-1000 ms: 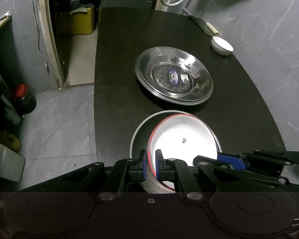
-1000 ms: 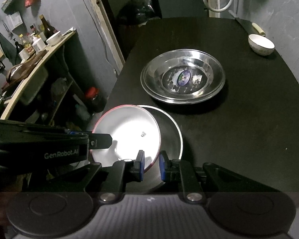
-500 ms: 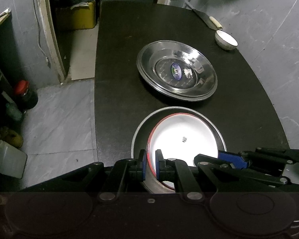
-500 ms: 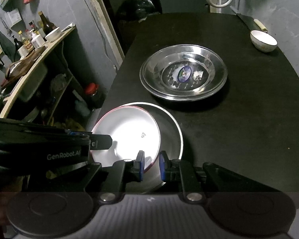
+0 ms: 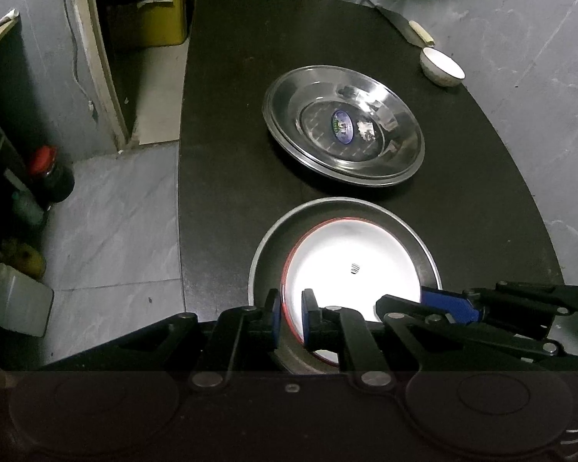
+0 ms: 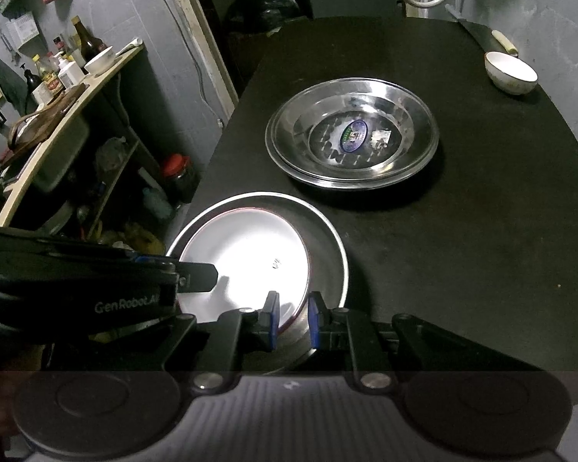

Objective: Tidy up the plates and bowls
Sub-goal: 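Lower the white bowl into the steel bowl and open both tools, then move both tools to the remaining red-rimmed white bowl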

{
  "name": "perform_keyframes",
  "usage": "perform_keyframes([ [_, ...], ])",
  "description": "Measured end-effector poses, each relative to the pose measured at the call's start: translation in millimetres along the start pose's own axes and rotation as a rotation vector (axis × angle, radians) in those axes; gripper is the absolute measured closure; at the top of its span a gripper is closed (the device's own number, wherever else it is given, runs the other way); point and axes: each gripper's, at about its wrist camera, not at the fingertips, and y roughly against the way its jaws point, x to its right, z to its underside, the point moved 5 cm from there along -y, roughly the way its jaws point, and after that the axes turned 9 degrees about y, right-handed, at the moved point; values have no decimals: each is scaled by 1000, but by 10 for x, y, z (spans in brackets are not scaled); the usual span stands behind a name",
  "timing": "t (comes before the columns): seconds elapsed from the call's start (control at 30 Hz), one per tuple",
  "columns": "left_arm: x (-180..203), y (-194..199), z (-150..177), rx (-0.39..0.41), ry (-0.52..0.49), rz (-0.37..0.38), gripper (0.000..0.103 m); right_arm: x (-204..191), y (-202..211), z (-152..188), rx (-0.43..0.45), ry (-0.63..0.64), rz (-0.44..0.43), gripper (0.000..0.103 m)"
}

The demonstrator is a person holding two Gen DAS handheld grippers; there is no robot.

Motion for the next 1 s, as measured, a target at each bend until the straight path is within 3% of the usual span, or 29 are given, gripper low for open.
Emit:
perform_keyframes([
  [0.4, -2, 17, -14, 9, 8, -7, 87, 16, -7, -31, 7, 4, -8, 80],
  [0.73, -11, 226, -151, 84, 30, 18, 79, 13, 205, -88, 87, 35, 16, 69],
  [0.83, -7, 285, -220, 113, 35, 23, 69, 60, 292, -118, 126, 27, 29, 58],
  [0.87, -1, 307, -249, 126, 36, 25, 62, 90, 321, -130, 140, 20, 35, 50],
  [0.97, 32, 347, -345, 164, 32, 26, 27, 201, 393, -165, 172, -5, 67, 27],
  [1.0, 49, 350, -385, 175, 31, 25, 20, 249, 413, -179, 177, -11, 82, 22],
])
